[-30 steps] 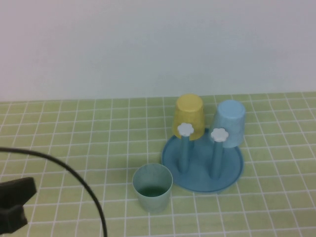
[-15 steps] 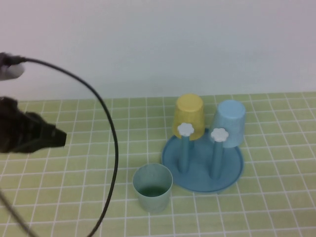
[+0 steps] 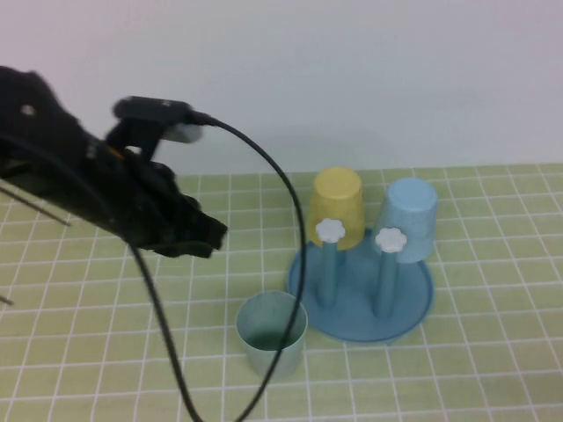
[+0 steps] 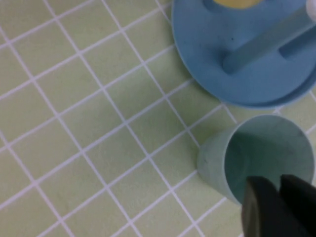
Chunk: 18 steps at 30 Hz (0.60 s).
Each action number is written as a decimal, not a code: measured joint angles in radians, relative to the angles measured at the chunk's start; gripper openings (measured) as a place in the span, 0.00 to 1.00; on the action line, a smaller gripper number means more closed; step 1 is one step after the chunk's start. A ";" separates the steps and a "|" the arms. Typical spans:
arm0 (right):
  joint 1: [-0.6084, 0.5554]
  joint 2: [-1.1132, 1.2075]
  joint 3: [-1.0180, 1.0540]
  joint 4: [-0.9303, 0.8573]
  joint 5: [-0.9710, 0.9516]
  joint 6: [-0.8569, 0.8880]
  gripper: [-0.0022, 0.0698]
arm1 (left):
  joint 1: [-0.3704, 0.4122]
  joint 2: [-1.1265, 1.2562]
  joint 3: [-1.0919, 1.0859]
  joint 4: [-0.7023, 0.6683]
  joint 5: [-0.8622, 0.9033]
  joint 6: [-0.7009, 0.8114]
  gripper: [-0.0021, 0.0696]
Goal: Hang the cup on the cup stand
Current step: Pick up the cup from the table
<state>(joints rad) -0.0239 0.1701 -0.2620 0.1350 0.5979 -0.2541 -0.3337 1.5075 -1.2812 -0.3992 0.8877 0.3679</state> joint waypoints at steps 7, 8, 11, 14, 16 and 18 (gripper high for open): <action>0.000 0.000 0.000 0.002 0.000 -0.001 0.03 | -0.120 0.105 -0.075 0.131 0.012 -0.082 0.62; 0.000 0.000 0.000 0.002 0.000 -0.001 0.03 | -0.134 0.122 -0.083 0.163 0.012 -0.098 0.61; 0.000 0.000 0.000 0.002 0.000 -0.001 0.03 | -0.169 0.175 -0.095 0.246 0.015 -0.145 0.61; 0.000 0.000 0.000 0.002 0.000 -0.001 0.03 | -0.179 0.223 -0.100 0.312 0.017 -0.206 0.61; 0.000 0.000 0.000 0.002 0.000 -0.001 0.03 | -0.179 0.248 -0.102 0.323 0.014 -0.222 0.61; 0.000 0.000 0.000 0.002 0.000 -0.001 0.03 | -0.179 0.269 -0.102 0.321 0.012 -0.224 0.61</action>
<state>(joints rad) -0.0239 0.1701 -0.2620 0.1368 0.5979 -0.2555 -0.5132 1.7761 -1.3834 -0.0787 0.9001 0.1435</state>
